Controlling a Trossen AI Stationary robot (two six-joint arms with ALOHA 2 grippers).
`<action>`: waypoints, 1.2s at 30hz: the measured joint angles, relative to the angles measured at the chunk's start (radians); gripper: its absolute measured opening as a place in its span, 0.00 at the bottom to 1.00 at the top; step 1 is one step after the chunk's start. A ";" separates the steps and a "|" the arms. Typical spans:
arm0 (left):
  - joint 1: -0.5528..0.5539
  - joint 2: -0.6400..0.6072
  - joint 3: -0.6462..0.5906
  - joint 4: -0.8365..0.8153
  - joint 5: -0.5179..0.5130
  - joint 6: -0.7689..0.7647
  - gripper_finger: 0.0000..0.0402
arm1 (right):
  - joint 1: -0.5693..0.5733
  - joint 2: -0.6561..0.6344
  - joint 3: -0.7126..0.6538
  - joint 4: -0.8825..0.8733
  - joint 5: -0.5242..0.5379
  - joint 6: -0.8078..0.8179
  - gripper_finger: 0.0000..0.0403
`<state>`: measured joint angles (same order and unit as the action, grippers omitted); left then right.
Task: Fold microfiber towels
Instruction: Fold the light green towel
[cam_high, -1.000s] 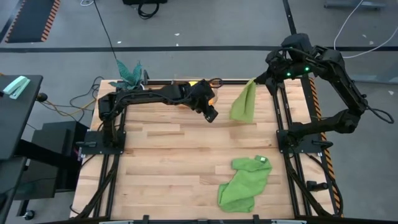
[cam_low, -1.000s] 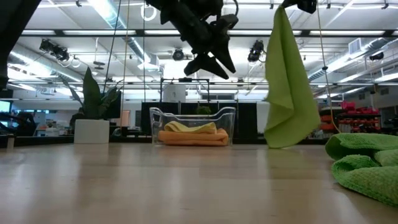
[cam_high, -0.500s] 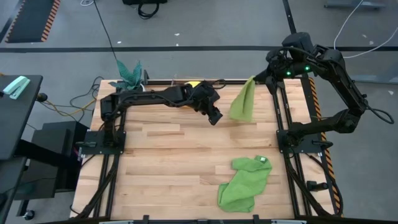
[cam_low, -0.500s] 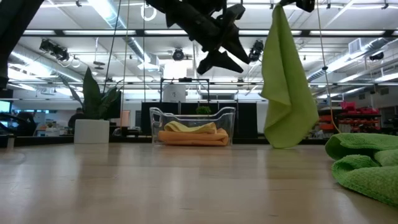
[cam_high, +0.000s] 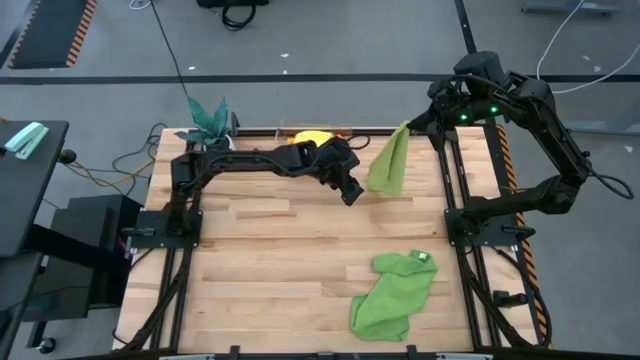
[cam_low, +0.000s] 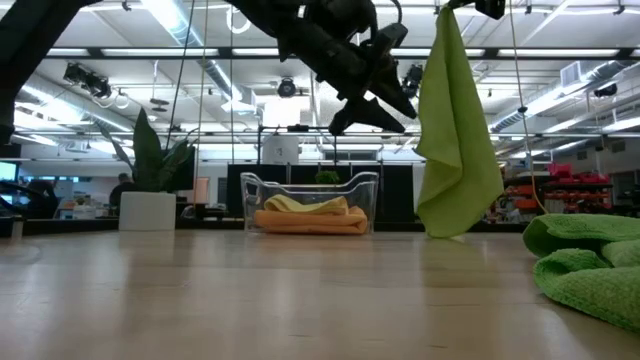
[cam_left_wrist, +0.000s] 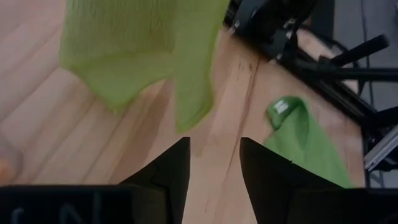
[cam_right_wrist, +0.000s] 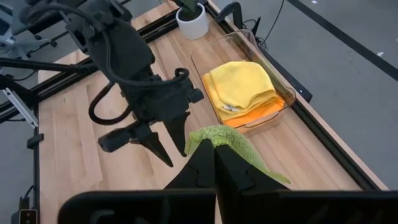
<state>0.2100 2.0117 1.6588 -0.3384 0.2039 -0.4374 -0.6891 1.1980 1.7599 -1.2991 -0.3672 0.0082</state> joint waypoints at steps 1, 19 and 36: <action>0.000 0.000 -0.001 -0.014 0.000 -0.001 0.36 | 0.000 0.000 0.000 0.000 0.000 0.000 0.00; 0.002 0.059 0.000 0.108 -0.002 -0.024 0.35 | 0.000 0.000 0.000 0.010 0.000 0.000 0.00; 0.017 0.063 -0.001 0.101 -0.035 -0.010 0.34 | 0.000 0.000 -0.001 0.026 -0.028 0.008 0.00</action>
<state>0.2272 2.0743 1.6577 -0.2370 0.1687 -0.4472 -0.6888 1.1980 1.7588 -1.2727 -0.3953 0.0158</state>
